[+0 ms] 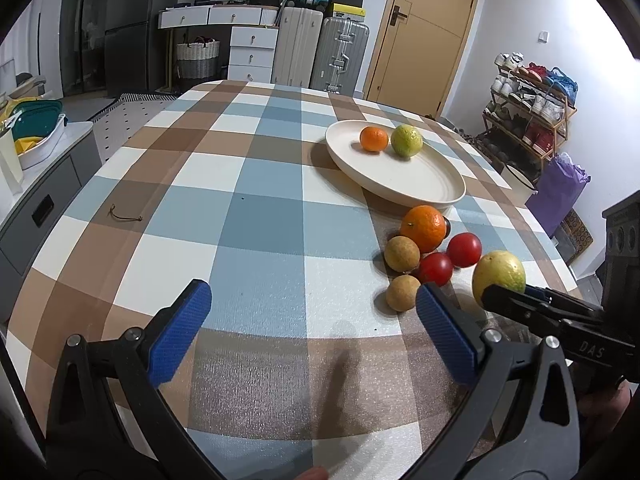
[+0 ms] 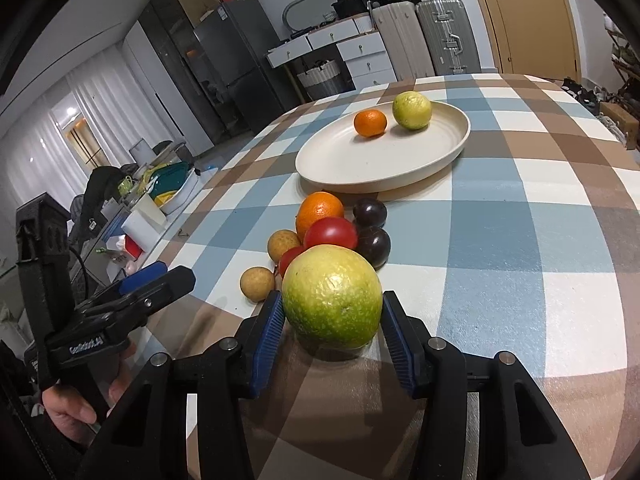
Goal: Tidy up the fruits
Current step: 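Grasp another orange with the left gripper while the right gripper holds the pomelo, then lower the orange onto the plate with the left gripper while the right gripper lowers the pomelo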
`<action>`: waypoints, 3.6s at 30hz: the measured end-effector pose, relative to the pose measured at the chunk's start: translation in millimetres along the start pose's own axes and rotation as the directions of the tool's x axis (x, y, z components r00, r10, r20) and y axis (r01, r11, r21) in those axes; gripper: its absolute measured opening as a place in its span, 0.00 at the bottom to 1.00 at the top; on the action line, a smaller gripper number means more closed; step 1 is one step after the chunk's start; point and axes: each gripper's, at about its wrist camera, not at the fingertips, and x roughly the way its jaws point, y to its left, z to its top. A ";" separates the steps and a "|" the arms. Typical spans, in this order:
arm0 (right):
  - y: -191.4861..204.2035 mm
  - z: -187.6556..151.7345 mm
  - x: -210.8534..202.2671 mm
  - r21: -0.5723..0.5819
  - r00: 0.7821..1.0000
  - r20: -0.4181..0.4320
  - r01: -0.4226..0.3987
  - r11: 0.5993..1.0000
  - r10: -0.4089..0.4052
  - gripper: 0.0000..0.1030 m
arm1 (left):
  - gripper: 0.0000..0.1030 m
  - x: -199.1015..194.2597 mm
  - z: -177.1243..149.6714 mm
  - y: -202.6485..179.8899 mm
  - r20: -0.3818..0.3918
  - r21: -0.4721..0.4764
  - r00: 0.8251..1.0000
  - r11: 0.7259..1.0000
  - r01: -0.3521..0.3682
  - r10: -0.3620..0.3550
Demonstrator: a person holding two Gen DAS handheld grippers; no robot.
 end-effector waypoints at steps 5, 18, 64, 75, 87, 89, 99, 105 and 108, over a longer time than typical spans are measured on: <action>-5.4 -2.5 -7.0 0.013 1.000 0.018 -0.013 1.000 0.013 0.48 | 0.99 3.8 5.9 -5.0 -0.003 0.018 1.000 1.000 0.000 0.000; -19.6 -10.6 -17.4 0.038 0.998 0.045 -0.051 0.998 0.050 0.48 | 0.99 29.4 42.9 -48.5 -0.075 0.123 0.993 0.987 0.101 -0.092; -41.5 -10.7 -37.9 0.079 0.993 0.095 -0.083 0.993 0.075 0.48 | 0.33 109.7 59.9 -82.0 -0.288 0.143 0.927 0.947 0.289 -0.239; -37.1 -5.7 -38.5 0.055 0.995 0.089 -0.059 0.997 0.054 0.48 | 0.33 91.8 62.4 -75.9 -0.269 0.139 0.935 0.951 0.275 -0.230; -24.2 18.3 -45.6 -0.001 0.991 0.125 -0.056 0.998 0.056 0.48 | 0.33 57.7 77.9 -75.2 -0.211 0.147 0.942 0.944 0.294 -0.261; -23.1 23.9 -45.2 -0.009 0.990 0.129 -0.054 0.998 0.055 0.48 | 0.33 52.8 82.9 -74.7 -0.201 0.145 0.943 0.944 0.297 -0.266; -23.9 63.4 -34.8 -0.040 0.987 0.144 -0.067 0.997 0.072 0.48 | 0.33 57.1 117.8 -74.9 -0.175 0.126 0.940 0.941 0.316 -0.292; -34.8 86.3 -20.9 -0.025 0.988 0.141 -0.067 0.997 0.070 0.48 | 0.33 78.2 137.0 -78.4 -0.187 0.109 0.934 0.939 0.326 -0.303; -40.2 97.4 -12.6 -0.018 0.989 0.131 -0.063 0.998 0.065 0.48 | 0.33 93.0 146.7 -80.2 -0.197 0.101 0.931 0.938 0.331 -0.308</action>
